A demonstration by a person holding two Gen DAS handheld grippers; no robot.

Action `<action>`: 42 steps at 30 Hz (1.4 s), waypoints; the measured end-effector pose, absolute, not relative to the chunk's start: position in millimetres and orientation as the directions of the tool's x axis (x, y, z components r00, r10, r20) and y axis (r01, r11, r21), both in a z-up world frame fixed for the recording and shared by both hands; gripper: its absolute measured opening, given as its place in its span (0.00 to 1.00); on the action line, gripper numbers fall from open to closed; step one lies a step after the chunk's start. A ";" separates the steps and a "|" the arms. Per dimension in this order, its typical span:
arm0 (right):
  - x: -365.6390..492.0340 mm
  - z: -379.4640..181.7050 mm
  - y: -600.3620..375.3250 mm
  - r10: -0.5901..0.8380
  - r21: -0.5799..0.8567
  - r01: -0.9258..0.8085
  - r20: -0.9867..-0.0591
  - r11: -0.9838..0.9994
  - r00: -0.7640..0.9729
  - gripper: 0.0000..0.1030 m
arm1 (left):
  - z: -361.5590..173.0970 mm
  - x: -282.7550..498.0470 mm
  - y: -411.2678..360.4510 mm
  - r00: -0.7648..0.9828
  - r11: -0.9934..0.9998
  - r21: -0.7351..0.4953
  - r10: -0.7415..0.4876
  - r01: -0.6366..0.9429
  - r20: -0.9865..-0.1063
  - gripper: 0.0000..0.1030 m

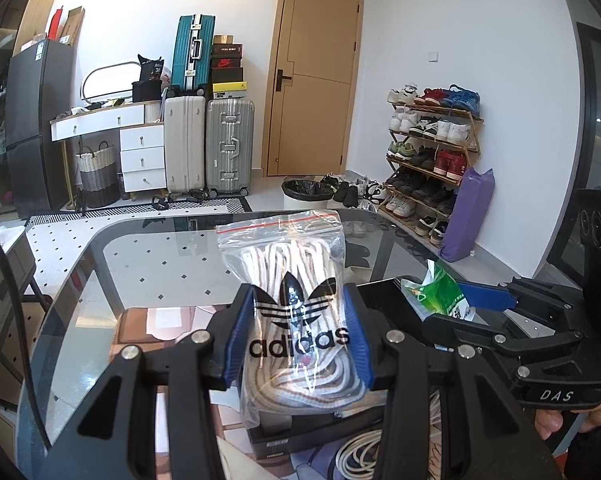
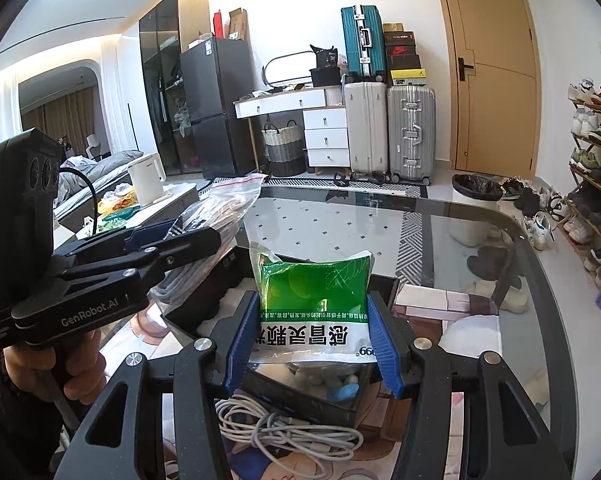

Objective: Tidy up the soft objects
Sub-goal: 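Carry the green packet and adidas bag over the black box with both grippers, then open the left gripper to drop the adidas bag into the box while the right drops the green packet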

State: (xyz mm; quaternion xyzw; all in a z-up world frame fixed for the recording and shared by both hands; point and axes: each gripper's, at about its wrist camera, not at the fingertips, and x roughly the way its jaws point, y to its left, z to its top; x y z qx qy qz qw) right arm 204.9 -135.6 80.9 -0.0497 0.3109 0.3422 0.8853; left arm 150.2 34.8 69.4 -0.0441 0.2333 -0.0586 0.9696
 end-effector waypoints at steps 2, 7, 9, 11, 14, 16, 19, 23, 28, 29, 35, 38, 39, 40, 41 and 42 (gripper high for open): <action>209.3 78.5 -134.4 0.576 0.128 -0.637 -0.585 0.760 0.571 0.52 | 66.4 151.5 34.6 0.888 0.989 -0.114 -0.139 0.099 -0.439 0.42; 217.9 71.9 -130.7 0.573 0.130 -0.636 -0.595 0.761 0.563 0.52 | 58.4 154.5 27.2 0.887 0.986 -0.115 -0.158 0.120 -0.434 0.42; 221.3 69.7 -129.5 0.573 0.132 -0.636 -0.598 0.760 0.560 0.52 | 56.6 156.2 26.6 0.888 0.986 -0.113 -0.157 0.120 -0.433 0.42; 223.6 68.2 -128.8 0.572 0.134 -0.635 -0.599 0.761 0.560 0.52 | 54.2 157.9 25.9 0.888 0.987 -0.105 -0.153 0.119 -0.433 0.42; 227.9 64.9 -128.0 0.574 0.141 -0.633 -0.601 0.761 0.556 0.52 | 52.7 159.9 25.8 0.888 0.988 -0.102 -0.151 0.118 -0.435 0.42; 230.3 62.8 -126.3 0.573 0.142 -0.633 -0.604 0.761 0.554 0.52 | 51.3 160.4 26.2 0.884 0.988 -0.097 -0.149 0.118 -0.444 0.42; 230.0 61.4 -124.5 0.574 0.139 -0.637 -0.605 0.758 0.551 0.52 | 51.4 164.9 23.3 0.878 0.989 -0.087 -0.149 0.123 -0.454 0.42; 231.5 59.8 -123.5 0.576 0.144 -0.638 -0.610 0.756 0.545 0.52 | 48.6 168.1 23.2 0.873 0.988 -0.087 -0.150 0.124 -0.464 0.42; 233.1 59.4 -123.6 0.578 0.145 -0.640 -0.608 0.755 0.544 0.52 | 47.1 170.6 23.3 0.872 0.989 -0.084 -0.147 0.122 -0.467 0.42; 233.5 58.8 -124.0 0.577 0.145 -0.639 -0.608 0.756 0.546 0.52 | 46.5 171.1 23.6 0.872 0.989 -0.085 -0.149 0.123 -0.467 0.42; 234.1 58.8 -123.8 0.580 0.148 -0.640 -0.608 0.754 0.542 0.52 | 45.1 172.6 23.6 0.869 0.989 -0.086 -0.150 0.124 -0.472 0.42; 234.5 58.4 -122.6 0.582 0.148 -0.645 -0.611 0.750 0.537 0.56 | 43.6 173.5 23.4 0.864 0.989 -0.073 -0.146 0.127 -0.481 0.43; 234.3 57.8 -122.5 0.580 0.146 -0.644 -0.612 0.751 0.537 0.59 | 43.1 173.9 22.4 0.860 0.989 -0.064 -0.146 0.132 -0.489 0.45; 233.2 58.5 -122.9 0.575 0.140 -0.641 -0.612 0.754 0.543 0.61 | 43.0 174.3 21.7 0.856 0.989 -0.055 -0.149 0.140 -0.494 0.45; 232.2 58.8 -123.2 0.571 0.133 -0.640 -0.610 0.757 0.549 0.66 | 43.2 174.1 20.8 0.854 0.988 -0.045 -0.151 0.148 -0.498 0.46; 230.4 59.4 -123.5 0.569 0.125 -0.641 -0.607 0.758 0.555 0.68 | 43.8 172.6 20.0 0.853 0.987 -0.032 -0.150 0.155 -0.499 0.50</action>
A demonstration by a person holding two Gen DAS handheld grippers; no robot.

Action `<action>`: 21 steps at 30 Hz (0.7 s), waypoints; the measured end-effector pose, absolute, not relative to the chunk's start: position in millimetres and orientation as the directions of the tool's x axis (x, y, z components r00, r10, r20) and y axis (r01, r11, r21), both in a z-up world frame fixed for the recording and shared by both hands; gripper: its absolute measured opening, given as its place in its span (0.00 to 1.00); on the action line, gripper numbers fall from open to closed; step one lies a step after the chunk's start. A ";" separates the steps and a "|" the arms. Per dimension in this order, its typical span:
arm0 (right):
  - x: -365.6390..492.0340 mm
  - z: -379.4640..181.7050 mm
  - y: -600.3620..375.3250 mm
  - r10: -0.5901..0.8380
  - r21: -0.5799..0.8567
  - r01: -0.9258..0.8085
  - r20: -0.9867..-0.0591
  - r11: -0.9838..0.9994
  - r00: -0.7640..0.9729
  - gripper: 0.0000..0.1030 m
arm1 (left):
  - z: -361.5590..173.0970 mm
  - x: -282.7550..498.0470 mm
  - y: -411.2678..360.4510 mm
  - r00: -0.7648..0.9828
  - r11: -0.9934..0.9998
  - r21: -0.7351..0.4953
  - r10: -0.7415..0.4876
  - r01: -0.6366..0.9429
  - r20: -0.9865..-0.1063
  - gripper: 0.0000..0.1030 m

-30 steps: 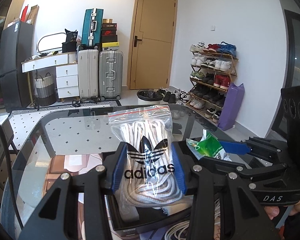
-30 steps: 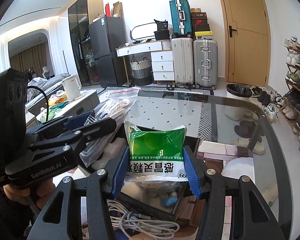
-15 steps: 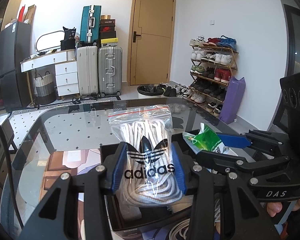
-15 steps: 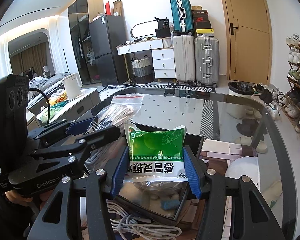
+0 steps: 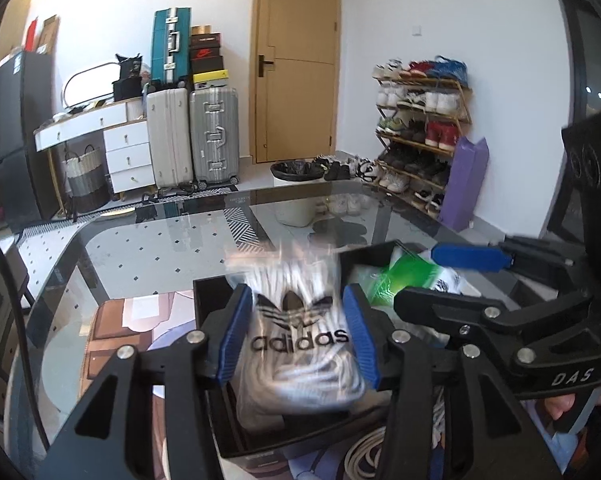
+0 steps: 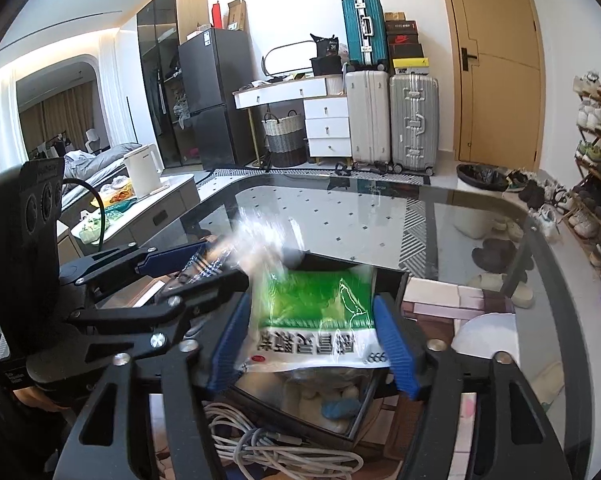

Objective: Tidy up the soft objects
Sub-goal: 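Open the left gripper to drop the adidas bag into the box while the right drops the green packet, then withdraw both open grippers from the black box back over the table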

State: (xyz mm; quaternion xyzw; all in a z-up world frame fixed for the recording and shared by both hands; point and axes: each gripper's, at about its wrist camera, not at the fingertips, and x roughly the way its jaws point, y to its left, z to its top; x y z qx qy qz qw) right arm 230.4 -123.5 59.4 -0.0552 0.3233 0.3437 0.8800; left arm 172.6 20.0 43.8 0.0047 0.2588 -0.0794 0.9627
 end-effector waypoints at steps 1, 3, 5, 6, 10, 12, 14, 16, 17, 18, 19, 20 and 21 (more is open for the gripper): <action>228.0 60.7 -124.5 0.571 0.118 -0.645 -0.601 0.755 0.559 0.70 | 44.9 170.8 19.7 0.855 0.987 -0.023 -0.147 0.157 -0.497 0.58; 223.6 63.3 -127.9 0.566 0.107 -0.643 -0.598 0.758 0.568 0.78 | 47.5 166.0 20.2 0.857 0.988 -0.014 -0.142 0.156 -0.496 0.64; 221.1 64.1 -133.1 0.563 0.110 -0.637 -0.596 0.763 0.572 0.82 | 49.9 163.4 23.0 0.848 0.986 -0.024 -0.155 0.165 -0.507 0.69; 220.4 64.5 -135.6 0.564 0.114 -0.635 -0.596 0.764 0.572 0.83 | 51.4 162.1 25.7 0.841 0.986 -0.033 -0.157 0.163 -0.518 0.79; 215.6 65.3 -148.0 0.549 0.119 -0.613 -0.599 0.781 0.583 0.92 | 55.8 151.4 36.1 0.844 0.989 -0.060 -0.144 0.132 -0.517 0.97; 212.2 66.1 -154.5 0.545 0.121 -0.607 -0.598 0.786 0.587 0.96 | 56.8 145.2 40.6 0.842 0.992 -0.062 -0.129 0.113 -0.524 0.99; 207.1 67.5 -158.9 0.540 0.113 -0.605 -0.598 0.788 0.593 0.99 | 56.4 138.5 43.3 0.841 0.993 -0.061 -0.119 0.103 -0.528 1.00; 201.8 68.6 -162.0 0.536 0.107 -0.603 -0.596 0.791 0.598 0.99 | 56.9 131.4 45.2 0.841 0.993 -0.061 -0.121 0.104 -0.528 1.00; 199.5 68.9 -164.0 0.536 0.107 -0.604 -0.598 0.790 0.596 0.99 | 57.4 127.8 45.2 0.841 0.993 -0.059 -0.118 0.103 -0.528 1.00; 197.3 68.7 -165.5 0.535 0.107 -0.604 -0.602 0.790 0.593 0.99 | 58.1 123.6 45.7 0.842 0.993 -0.056 -0.116 0.101 -0.526 1.00; 194.6 68.5 -165.4 0.532 0.104 -0.603 -0.605 0.791 0.592 0.99 | 58.1 119.9 45.4 0.843 0.993 -0.054 -0.114 0.100 -0.526 1.00; 192.2 67.9 -166.4 0.529 0.102 -0.602 -0.607 0.792 0.592 0.99 | 57.7 115.3 45.5 0.842 0.994 -0.050 -0.112 0.101 -0.528 1.00; 189.9 67.3 -167.3 0.528 0.103 -0.602 -0.610 0.792 0.590 0.99 | 57.5 111.8 44.9 0.840 0.994 -0.046 -0.111 0.102 -0.531 1.00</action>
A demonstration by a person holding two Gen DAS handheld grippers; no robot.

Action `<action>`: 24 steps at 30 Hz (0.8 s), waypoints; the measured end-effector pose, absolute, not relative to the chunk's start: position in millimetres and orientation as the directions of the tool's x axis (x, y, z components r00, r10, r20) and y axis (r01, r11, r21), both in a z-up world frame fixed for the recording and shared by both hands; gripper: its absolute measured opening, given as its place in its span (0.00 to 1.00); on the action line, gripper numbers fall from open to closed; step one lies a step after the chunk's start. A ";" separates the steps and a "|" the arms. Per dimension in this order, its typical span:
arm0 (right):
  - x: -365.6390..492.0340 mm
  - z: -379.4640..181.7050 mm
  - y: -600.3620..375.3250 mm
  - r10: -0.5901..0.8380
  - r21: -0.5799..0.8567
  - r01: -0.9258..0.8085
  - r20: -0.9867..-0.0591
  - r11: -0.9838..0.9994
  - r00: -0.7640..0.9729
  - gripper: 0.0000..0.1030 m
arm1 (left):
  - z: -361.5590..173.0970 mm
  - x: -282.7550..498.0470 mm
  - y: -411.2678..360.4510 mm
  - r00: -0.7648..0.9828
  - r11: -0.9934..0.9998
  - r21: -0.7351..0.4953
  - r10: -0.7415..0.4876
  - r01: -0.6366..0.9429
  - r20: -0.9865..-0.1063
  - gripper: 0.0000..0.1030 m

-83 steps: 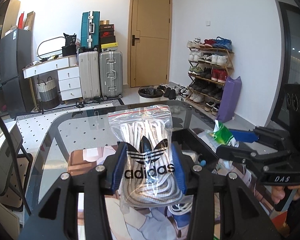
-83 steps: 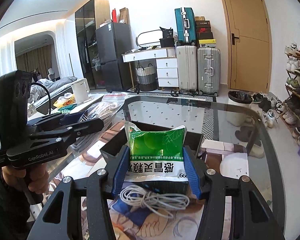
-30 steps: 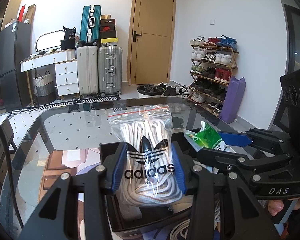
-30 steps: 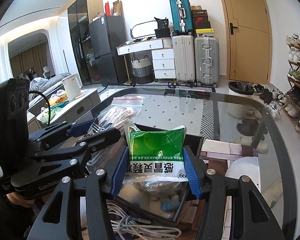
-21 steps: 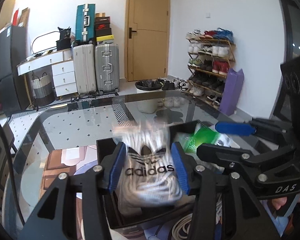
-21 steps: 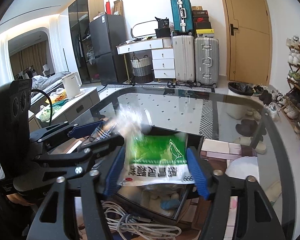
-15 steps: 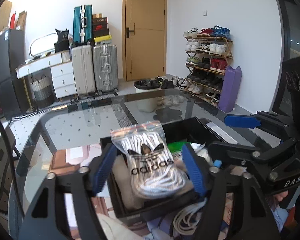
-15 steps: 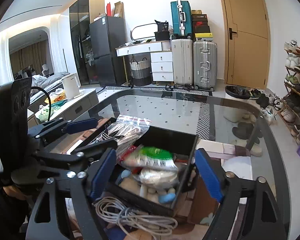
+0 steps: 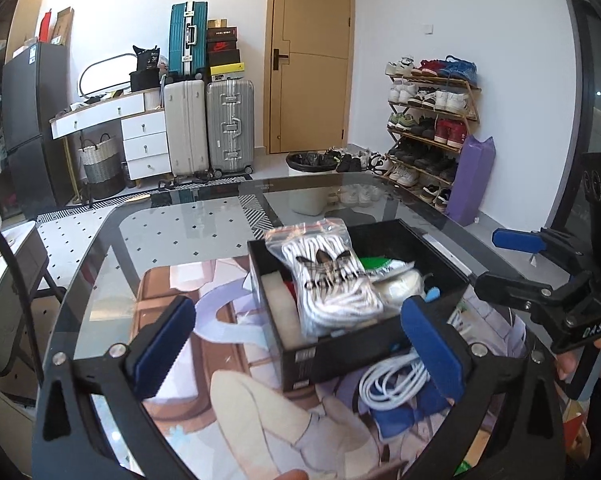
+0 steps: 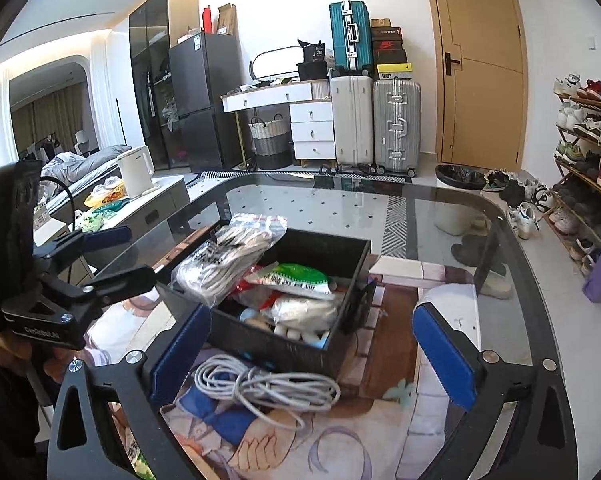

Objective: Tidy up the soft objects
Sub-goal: 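Withdraw both open grippers from the black box back over the table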

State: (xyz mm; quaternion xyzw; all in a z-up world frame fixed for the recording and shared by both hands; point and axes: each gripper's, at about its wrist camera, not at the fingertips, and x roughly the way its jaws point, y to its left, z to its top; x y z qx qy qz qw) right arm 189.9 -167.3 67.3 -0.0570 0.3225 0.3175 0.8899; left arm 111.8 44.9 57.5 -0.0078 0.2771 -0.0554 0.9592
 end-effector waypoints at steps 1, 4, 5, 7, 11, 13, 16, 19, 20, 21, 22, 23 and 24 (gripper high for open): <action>187.8 66.6 -168.7 0.529 0.108 -0.602 -0.615 0.791 0.584 0.99 | 57.0 107.7 45.0 0.839 0.994 -0.041 -0.110 0.104 -0.533 1.00; 178.7 63.9 -171.1 0.530 0.114 -0.606 -0.628 0.787 0.570 0.99 | 54.3 96.0 42.6 0.833 0.994 -0.024 -0.106 0.111 -0.543 1.00; 176.0 63.5 -170.7 0.528 0.112 -0.608 -0.632 0.786 0.567 0.99 | 53.3 93.6 41.4 0.831 0.993 -0.021 -0.106 0.113 -0.546 1.00; 170.4 62.4 -171.8 0.523 0.103 -0.611 -0.639 0.785 0.564 0.99 | 50.6 87.2 38.8 0.827 0.992 -0.013 -0.109 0.122 -0.552 1.00; 159.4 60.7 -175.3 0.523 0.109 -0.610 -0.646 0.785 0.556 0.99 | 46.1 77.7 33.0 0.820 0.991 0.000 -0.109 0.132 -0.561 1.00; 153.9 60.1 -178.6 0.520 0.106 -0.611 -0.650 0.784 0.554 0.99 | 43.4 73.6 30.7 0.816 0.991 -0.002 -0.112 0.135 -0.567 1.00; 147.7 59.4 -180.6 0.519 0.106 -0.614 -0.656 0.782 0.548 0.99 | 40.4 68.3 27.7 0.809 0.990 0.003 -0.115 0.142 -0.577 1.00; 144.5 60.8 -180.4 0.519 0.104 -0.617 -0.658 0.780 0.545 0.99 | 37.9 62.3 26.6 0.807 0.990 0.011 -0.109 0.141 -0.581 1.00; 142.8 60.5 -180.6 0.520 0.104 -0.620 -0.660 0.778 0.542 0.99 | 36.8 60.6 26.4 0.805 0.990 0.010 -0.109 0.141 -0.583 1.00; 141.5 60.6 -180.3 0.520 0.102 -0.624 -0.663 0.775 0.538 0.99 | 35.7 58.9 26.4 0.804 0.990 0.008 -0.110 0.141 -0.585 1.00; 140.3 60.6 -180.0 0.520 0.098 -0.628 -0.665 0.772 0.536 0.99 | 34.1 56.7 26.7 0.802 0.990 0.006 -0.112 0.142 -0.587 1.00; 139.1 61.0 -179.5 0.519 0.094 -0.630 -0.666 0.771 0.535 0.99 | 33.3 55.2 26.9 0.800 0.990 0.006 -0.112 0.142 -0.589 1.00; 137.6 61.4 -179.5 0.519 0.091 -0.631 -0.666 0.770 0.536 0.99 | 32.0 53.4 26.6 0.798 0.990 0.008 -0.110 0.142 -0.593 1.00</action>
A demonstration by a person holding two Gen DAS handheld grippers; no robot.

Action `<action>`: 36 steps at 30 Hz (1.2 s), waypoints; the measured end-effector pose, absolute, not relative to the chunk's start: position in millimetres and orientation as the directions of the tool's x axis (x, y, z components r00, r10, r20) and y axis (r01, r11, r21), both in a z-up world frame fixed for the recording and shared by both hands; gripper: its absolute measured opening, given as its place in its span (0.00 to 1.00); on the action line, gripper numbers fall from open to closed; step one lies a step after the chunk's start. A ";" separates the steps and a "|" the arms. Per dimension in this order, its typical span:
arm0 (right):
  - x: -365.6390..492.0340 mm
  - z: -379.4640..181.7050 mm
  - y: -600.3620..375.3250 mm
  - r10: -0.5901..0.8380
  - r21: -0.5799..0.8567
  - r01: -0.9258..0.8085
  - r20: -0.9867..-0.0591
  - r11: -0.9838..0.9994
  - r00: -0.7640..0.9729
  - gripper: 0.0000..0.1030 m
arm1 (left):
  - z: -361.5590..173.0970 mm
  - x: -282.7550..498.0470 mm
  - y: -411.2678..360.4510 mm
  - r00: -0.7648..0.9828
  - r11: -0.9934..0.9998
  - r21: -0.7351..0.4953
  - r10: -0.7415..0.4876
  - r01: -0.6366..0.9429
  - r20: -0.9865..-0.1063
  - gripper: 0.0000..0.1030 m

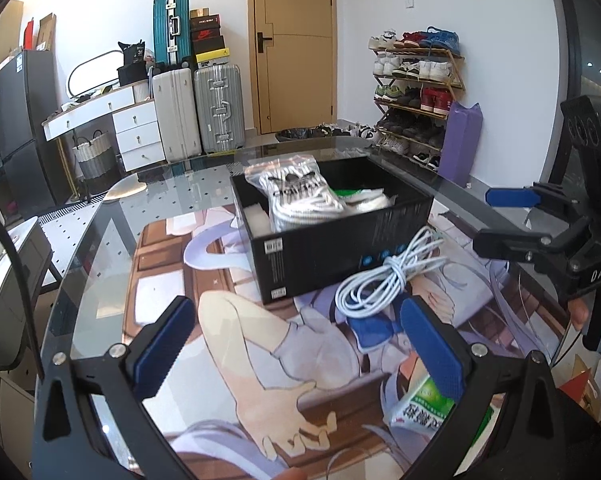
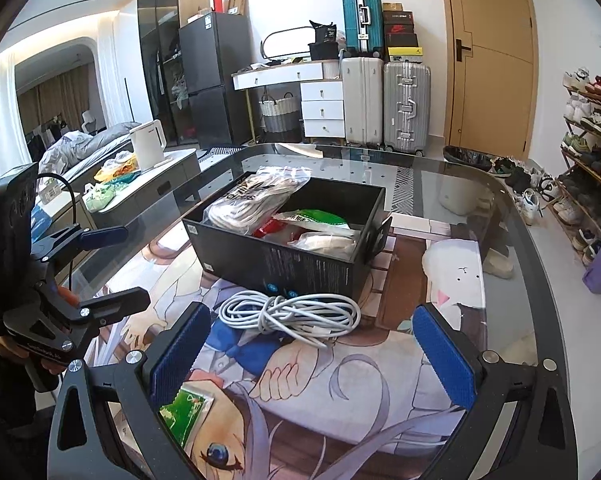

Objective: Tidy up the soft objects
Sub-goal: 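Withdraw both open grippers from the black box back over the table, then lower the open right gripper toward the second green medicine packet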

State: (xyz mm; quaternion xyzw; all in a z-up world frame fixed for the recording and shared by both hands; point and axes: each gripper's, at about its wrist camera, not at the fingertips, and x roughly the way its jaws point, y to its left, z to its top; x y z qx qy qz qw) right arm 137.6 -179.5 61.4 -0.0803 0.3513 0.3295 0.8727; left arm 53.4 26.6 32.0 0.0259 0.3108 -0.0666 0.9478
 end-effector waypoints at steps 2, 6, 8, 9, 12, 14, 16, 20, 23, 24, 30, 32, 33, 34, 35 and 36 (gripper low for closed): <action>136.4 60.7 -179.6 0.520 0.094 -0.634 -0.669 0.768 0.531 0.99 | 29.0 50.0 26.0 0.792 0.989 0.009 -0.111 0.145 -0.600 1.00; 136.0 59.1 -179.9 0.516 0.097 -0.633 -0.678 0.768 0.523 0.99 | 23.0 44.5 25.8 0.784 0.988 0.020 -0.107 0.150 -0.611 1.00; 135.0 57.3 -179.7 0.515 0.103 -0.631 -0.685 0.769 0.515 0.99 | 20.6 43.2 26.8 0.783 0.989 0.025 -0.099 0.146 -0.614 1.00; 133.8 56.5 -179.4 0.516 0.106 -0.632 -0.688 0.767 0.510 0.99 | 19.7 43.0 28.2 0.781 0.990 0.024 -0.096 0.140 -0.617 1.00; 128.7 51.8 -176.6 0.521 0.114 -0.642 -0.697 0.758 0.492 0.99 | 19.5 42.0 31.9 0.782 0.992 0.015 -0.093 0.129 -0.617 1.00; 124.4 47.4 -173.0 0.523 0.118 -0.649 -0.706 0.752 0.478 0.99 | 21.1 42.3 33.3 0.785 0.992 0.016 -0.088 0.124 -0.613 1.00; 120.8 42.4 -169.6 0.526 0.127 -0.656 -0.717 0.744 0.458 0.99 | 22.3 42.4 35.2 0.789 0.993 0.014 -0.084 0.116 -0.608 1.00; 111.3 31.4 -161.1 0.538 0.149 -0.676 -0.735 0.722 0.412 0.99 | 22.1 44.3 38.4 0.790 0.994 0.008 -0.080 0.108 -0.608 1.00; 103.2 23.0 -150.0 0.539 0.149 -0.705 -0.757 0.693 0.370 0.99 | 22.4 45.2 39.7 0.790 0.995 0.007 -0.078 0.103 -0.608 1.00; 102.3 20.7 -147.9 0.541 0.153 -0.711 -0.761 0.686 0.357 0.99 | 22.7 45.5 40.5 0.791 0.995 0.007 -0.076 0.101 -0.607 1.00; 86.9 11.4 -124.9 0.560 0.167 -0.767 -0.778 0.620 0.284 0.99 | 22.3 47.2 45.5 0.792 0.996 0.002 -0.068 0.087 -0.607 1.00; 82.7 6.6 -117.3 0.558 0.168 -0.779 -0.787 0.604 0.263 0.99 | 21.9 47.5 46.8 0.791 0.996 0.000 -0.067 0.084 -0.608 1.00; 81.3 4.2 -114.1 0.554 0.166 -0.784 -0.792 0.598 0.255 0.99 | 21.7 47.2 47.1 0.791 0.996 0.000 -0.066 0.084 -0.608 1.00; 80.0 2.3 -112.2 0.549 0.164 -0.788 -0.798 0.594 0.248 0.99 | 21.6 47.2 47.2 0.791 0.997 0.001 -0.065 0.083 -0.608 1.00; 78.5 -0.9 -109.6 0.540 0.157 -0.793 -0.807 0.589 0.241 0.99 | 21.4 47.2 47.3 0.791 0.996 0.002 -0.066 0.084 -0.608 1.00; 77.6 -3.3 -108.3 0.532 0.151 -0.795 -0.813 0.587 0.239 0.99 | 21.2 47.1 47.3 0.791 0.996 0.003 -0.065 0.085 -0.608 1.00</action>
